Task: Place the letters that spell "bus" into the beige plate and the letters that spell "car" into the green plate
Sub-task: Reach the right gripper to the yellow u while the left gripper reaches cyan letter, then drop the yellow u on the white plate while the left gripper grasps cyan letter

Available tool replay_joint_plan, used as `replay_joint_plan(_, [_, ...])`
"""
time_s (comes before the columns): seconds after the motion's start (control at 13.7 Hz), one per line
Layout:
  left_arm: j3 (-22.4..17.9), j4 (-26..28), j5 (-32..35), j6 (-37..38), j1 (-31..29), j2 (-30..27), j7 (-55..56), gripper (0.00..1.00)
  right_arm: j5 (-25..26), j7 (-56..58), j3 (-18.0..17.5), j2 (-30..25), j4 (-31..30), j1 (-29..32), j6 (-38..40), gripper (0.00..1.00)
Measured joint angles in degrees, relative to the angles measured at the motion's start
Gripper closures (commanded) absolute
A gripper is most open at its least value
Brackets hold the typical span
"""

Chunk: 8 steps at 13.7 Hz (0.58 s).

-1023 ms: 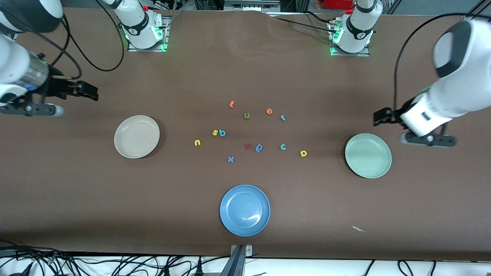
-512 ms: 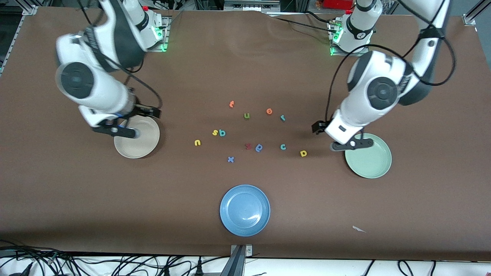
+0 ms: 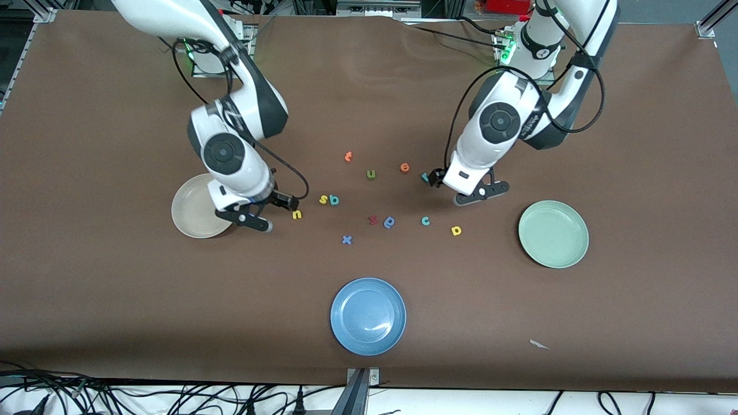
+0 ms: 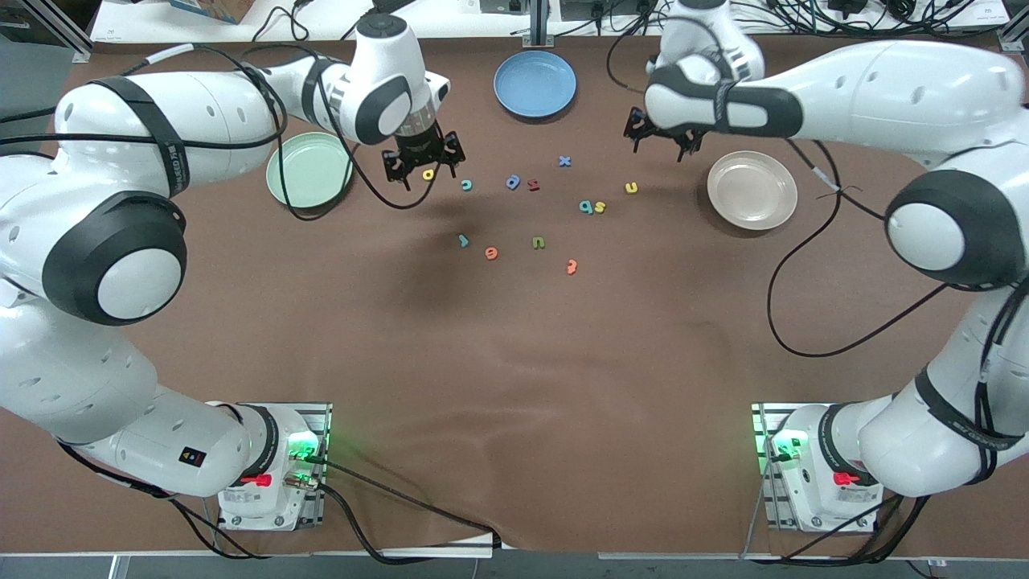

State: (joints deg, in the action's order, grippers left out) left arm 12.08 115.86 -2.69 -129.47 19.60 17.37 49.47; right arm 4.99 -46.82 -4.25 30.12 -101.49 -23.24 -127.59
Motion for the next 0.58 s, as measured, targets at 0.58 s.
replay_joint_plan(0.58, [1.8, 7.6, 0.0, -16.4, 2.4, 3.4, 12.5, 0.01, 2.6, -1.6, 0.1, 7.3, -1.3, -1.6, -13.9, 0.38])
